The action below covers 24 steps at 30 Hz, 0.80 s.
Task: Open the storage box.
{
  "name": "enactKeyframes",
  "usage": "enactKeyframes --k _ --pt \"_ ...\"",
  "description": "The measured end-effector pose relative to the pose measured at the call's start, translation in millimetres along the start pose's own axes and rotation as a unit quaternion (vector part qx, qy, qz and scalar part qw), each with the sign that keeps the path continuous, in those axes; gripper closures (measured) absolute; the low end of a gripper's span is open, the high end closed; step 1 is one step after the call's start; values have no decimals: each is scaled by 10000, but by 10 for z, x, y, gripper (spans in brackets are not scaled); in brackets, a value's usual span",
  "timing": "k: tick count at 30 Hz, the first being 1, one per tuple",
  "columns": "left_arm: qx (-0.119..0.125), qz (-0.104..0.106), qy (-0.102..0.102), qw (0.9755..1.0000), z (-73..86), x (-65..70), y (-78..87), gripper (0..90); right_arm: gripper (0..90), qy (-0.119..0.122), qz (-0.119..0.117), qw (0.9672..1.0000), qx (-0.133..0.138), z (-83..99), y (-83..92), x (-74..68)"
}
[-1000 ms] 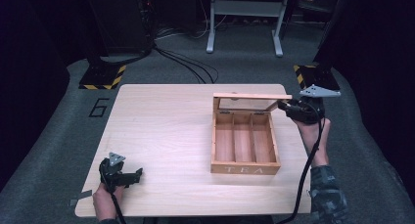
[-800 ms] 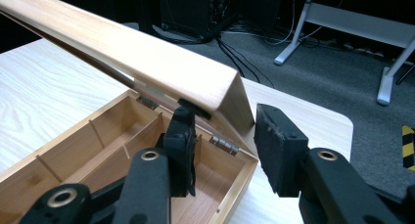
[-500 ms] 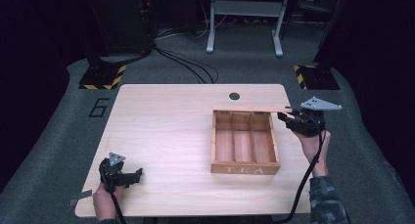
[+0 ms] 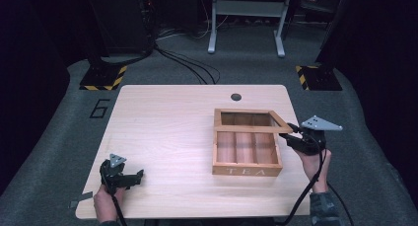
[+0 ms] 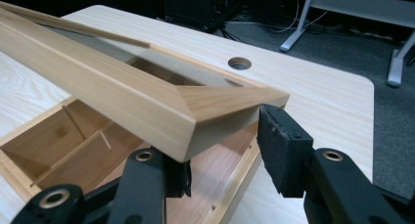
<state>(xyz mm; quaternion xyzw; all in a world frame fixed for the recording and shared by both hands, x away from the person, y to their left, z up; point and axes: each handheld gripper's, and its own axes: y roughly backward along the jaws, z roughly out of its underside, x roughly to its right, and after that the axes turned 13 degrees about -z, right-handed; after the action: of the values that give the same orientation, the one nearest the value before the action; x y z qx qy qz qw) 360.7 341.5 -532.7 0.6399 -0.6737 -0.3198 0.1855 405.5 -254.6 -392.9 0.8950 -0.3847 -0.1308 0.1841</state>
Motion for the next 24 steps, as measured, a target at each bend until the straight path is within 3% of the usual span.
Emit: enactKeyframes --k 24 --pt "-1 -1 -1 10000 0 -1 0 5 577 -366 -50 9991 -207 570 -62 -138"
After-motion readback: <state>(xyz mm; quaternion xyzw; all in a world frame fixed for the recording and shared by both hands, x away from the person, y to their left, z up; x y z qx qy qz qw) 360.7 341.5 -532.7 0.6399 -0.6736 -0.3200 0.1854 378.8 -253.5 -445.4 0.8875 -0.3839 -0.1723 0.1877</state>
